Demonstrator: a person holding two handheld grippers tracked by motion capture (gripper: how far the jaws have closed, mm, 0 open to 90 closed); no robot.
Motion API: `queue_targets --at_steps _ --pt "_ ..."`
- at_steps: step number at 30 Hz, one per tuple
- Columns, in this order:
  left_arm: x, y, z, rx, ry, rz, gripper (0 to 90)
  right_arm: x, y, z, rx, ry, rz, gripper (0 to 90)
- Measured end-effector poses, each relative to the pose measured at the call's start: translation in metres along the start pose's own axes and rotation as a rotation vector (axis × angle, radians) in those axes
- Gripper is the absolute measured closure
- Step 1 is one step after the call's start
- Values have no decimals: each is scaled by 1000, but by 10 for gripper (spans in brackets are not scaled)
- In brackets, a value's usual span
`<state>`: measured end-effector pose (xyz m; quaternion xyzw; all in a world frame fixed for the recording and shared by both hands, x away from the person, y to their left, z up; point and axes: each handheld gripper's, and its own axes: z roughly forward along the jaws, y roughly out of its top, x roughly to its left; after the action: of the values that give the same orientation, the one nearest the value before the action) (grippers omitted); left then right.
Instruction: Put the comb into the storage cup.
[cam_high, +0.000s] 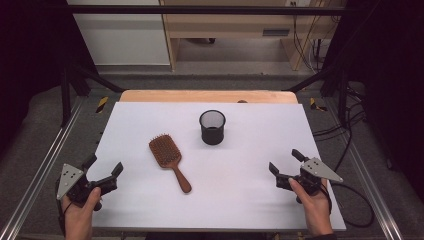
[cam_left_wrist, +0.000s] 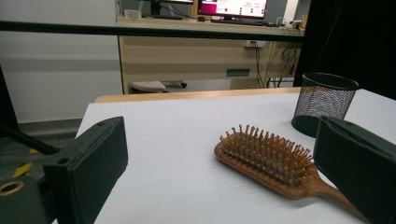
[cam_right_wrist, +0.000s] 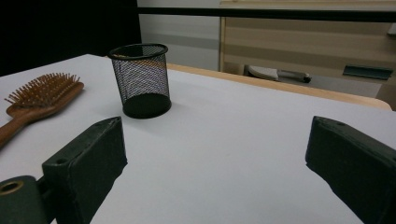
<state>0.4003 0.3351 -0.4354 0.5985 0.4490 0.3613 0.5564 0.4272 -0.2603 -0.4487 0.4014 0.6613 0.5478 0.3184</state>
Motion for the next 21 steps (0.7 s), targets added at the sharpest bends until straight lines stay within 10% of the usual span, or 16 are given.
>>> queue_targets --at_steps 12,21 --pt "-9 3 1 1 0 -2 28 0 0 -1 -31 -2 -1 74" --pt "-42 14 8 27 -40 27 31 1 0 1 -31 9 0 73"
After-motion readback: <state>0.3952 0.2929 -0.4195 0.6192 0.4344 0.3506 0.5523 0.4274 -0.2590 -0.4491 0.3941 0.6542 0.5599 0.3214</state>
